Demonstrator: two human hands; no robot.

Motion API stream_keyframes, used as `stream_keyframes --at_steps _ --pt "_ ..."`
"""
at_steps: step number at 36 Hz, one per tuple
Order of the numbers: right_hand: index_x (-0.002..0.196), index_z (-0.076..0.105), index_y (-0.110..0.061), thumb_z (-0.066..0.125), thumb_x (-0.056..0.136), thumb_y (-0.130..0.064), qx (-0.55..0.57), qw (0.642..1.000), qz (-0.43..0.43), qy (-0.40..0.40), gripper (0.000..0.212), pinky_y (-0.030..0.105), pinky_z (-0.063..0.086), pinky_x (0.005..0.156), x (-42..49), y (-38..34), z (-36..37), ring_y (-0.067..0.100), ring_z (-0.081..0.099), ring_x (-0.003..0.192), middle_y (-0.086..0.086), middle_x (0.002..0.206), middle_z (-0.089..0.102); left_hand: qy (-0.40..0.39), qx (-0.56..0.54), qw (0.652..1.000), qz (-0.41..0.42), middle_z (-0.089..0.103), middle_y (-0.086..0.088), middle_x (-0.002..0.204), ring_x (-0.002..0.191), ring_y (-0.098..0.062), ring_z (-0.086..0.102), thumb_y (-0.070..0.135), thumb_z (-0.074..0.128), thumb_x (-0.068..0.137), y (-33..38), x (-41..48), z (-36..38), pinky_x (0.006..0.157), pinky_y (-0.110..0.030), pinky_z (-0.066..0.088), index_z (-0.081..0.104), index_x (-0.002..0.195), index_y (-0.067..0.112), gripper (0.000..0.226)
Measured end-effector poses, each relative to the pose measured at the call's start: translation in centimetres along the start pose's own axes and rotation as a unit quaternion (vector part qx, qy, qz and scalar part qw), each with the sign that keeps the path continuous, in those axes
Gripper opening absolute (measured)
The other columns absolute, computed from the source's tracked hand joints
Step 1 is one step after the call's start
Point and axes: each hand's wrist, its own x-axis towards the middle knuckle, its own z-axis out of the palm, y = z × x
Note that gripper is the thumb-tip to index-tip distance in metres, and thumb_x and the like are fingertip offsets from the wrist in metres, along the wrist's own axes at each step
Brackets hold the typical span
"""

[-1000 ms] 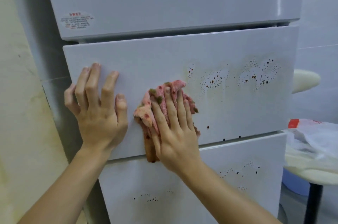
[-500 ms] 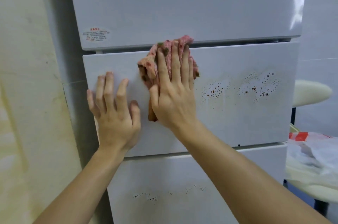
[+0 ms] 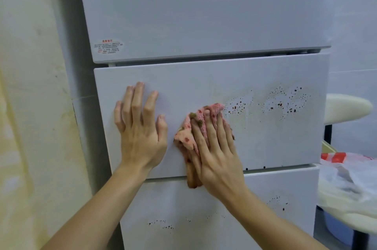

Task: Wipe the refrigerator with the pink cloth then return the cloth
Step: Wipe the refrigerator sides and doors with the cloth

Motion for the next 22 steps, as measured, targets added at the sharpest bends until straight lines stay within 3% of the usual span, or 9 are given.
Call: stream_keyframes --at_steps 5,10,17,22 --pt "0.163 0.027 -0.001 0.042 0.100 -0.022 0.026 0.995 0.079 0.051 0.068 0.056 0.010 0.131 6.2 1.0 -1.3 0.046 0.010 0.160 0.027 0.170 0.017 0.015 -0.012 1.000 -0.017 0.032 -0.019 0.165 0.157 -0.037 0.020 0.023 0.052 0.096 0.7 0.1 0.1 0.129 -0.052 0.009 0.044 0.148 0.009 0.055" --pt "0.162 0.031 -0.001 0.042 0.091 -0.022 0.058 0.983 0.147 0.090 0.074 0.057 0.009 0.131 9.8 0.4 -1.1 0.049 0.012 0.158 0.030 0.169 0.019 0.028 -0.025 0.999 -0.026 0.031 -0.023 0.163 0.156 -0.041 0.020 0.018 0.056 0.094 1.4 0.3 0.6 0.126 -0.058 0.017 0.044 0.143 0.005 0.053" --pt "0.160 0.032 0.000 0.041 0.107 -0.028 0.015 0.993 0.091 0.077 0.061 0.058 0.015 0.130 1.0 1.8 0.8 0.052 0.020 0.155 0.031 0.166 0.025 0.038 -0.030 0.999 -0.019 0.031 -0.020 0.165 0.157 -0.037 0.020 0.016 0.051 0.095 2.0 0.1 1.0 0.130 -0.049 0.008 0.044 0.146 0.005 0.053" --pt "0.167 0.005 -0.010 0.030 0.113 -0.050 -0.016 0.998 0.056 0.022 0.073 0.047 0.003 0.132 -3.7 3.7 0.1 0.038 0.003 0.162 0.024 0.170 0.016 0.044 -0.026 0.999 -0.014 0.033 -0.019 0.165 0.157 -0.037 0.021 0.016 0.049 0.096 2.1 0.2 1.0 0.129 -0.052 0.010 0.045 0.148 0.004 0.053"
